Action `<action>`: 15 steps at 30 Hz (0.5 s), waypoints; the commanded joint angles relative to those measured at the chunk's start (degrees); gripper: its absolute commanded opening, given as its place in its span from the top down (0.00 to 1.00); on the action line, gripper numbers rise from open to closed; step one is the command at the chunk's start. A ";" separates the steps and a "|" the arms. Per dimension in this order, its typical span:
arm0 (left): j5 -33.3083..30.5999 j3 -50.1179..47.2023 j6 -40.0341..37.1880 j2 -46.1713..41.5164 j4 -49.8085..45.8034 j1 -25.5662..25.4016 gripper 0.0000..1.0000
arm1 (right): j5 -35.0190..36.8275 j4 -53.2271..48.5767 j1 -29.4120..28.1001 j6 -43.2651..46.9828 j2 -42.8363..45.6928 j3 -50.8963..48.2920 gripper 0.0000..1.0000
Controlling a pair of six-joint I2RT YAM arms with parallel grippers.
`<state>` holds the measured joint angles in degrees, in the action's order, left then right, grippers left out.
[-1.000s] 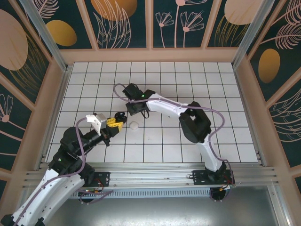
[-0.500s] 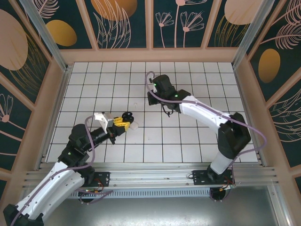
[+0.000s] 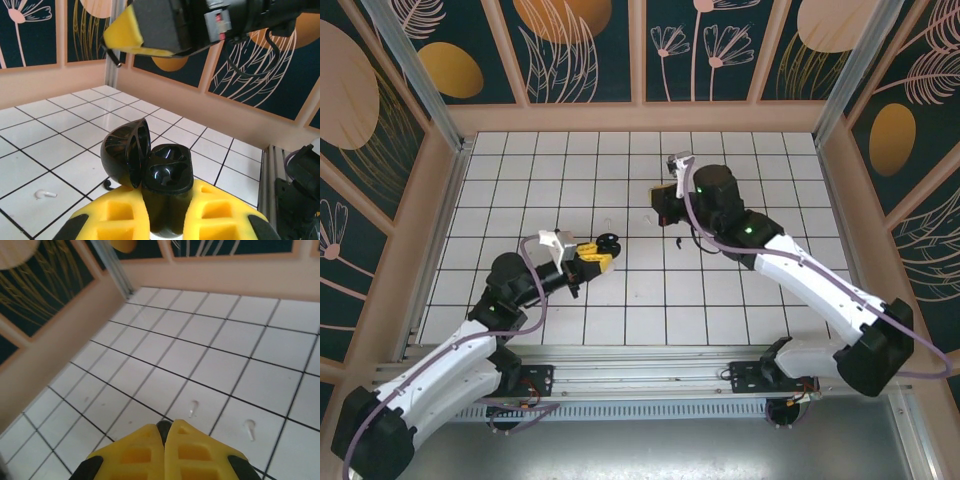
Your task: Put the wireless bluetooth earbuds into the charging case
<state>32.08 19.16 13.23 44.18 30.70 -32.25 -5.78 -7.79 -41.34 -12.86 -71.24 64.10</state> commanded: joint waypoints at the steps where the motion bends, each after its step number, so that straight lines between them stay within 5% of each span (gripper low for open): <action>1: 2.51 0.26 1.99 1.53 7.01 -0.15 1.00 | -7.07 6.44 -0.03 1.68 2.69 -2.51 0.94; 15: 1.55 -0.35 3.87 7.58 16.94 -0.18 1.00 | -22.15 18.98 -3.64 3.08 1.47 -4.20 0.93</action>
<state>33.17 19.16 15.11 51.37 40.80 -32.25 -23.38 6.20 -44.45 -10.72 -68.99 60.05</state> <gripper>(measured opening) 0.112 0.075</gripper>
